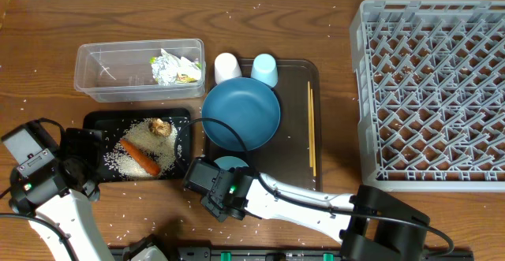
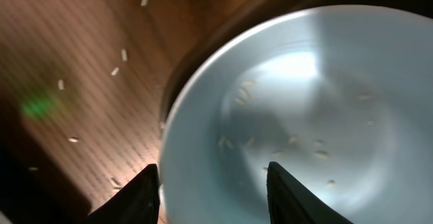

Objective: Sort waste into correct bins and load items into the dishwasher rack
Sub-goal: 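Lift the light blue bowl and carry it toward the dish rack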

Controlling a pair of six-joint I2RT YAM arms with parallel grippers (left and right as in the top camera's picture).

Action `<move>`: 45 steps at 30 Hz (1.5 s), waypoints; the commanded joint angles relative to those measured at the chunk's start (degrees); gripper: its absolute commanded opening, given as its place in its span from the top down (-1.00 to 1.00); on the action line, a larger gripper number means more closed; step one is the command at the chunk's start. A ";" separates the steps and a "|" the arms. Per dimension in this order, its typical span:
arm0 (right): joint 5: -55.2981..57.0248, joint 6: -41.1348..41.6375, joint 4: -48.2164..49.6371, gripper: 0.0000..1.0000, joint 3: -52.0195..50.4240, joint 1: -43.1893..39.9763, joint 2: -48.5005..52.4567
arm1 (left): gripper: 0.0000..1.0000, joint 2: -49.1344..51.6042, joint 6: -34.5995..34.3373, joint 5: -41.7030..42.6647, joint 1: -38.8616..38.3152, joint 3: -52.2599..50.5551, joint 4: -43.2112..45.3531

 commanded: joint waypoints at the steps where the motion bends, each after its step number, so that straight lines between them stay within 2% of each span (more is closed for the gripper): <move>1: 3.65 -0.04 0.00 0.10 0.63 0.44 1.18 | -0.96 0.00 0.76 -0.94 0.20 0.68 -0.13; 9: 3.69 -0.07 0.00 0.14 0.61 0.50 3.30 | -0.96 0.00 0.76 -0.94 0.20 0.68 -0.13; 16: 4.02 -0.07 -0.04 0.50 0.66 0.59 3.19 | -0.96 0.00 0.76 -0.94 0.20 0.68 -0.13; 22: 3.54 -0.04 -1.31 0.67 1.27 0.63 1.73 | -0.96 0.00 0.76 -0.94 0.20 0.68 -0.13; 29: 0.61 0.02 -3.76 0.98 3.52 0.63 -1.40 | -0.96 0.00 0.76 -0.94 0.17 0.68 -0.15; 39: -0.94 0.90 -5.07 0.98 3.76 0.04 -10.25 | -0.96 0.00 0.76 -0.94 0.20 0.68 -0.13; 45: -0.96 1.90 -9.22 0.98 3.78 -5.57 -18.08 | -0.96 0.00 0.76 -0.94 0.20 0.68 -0.13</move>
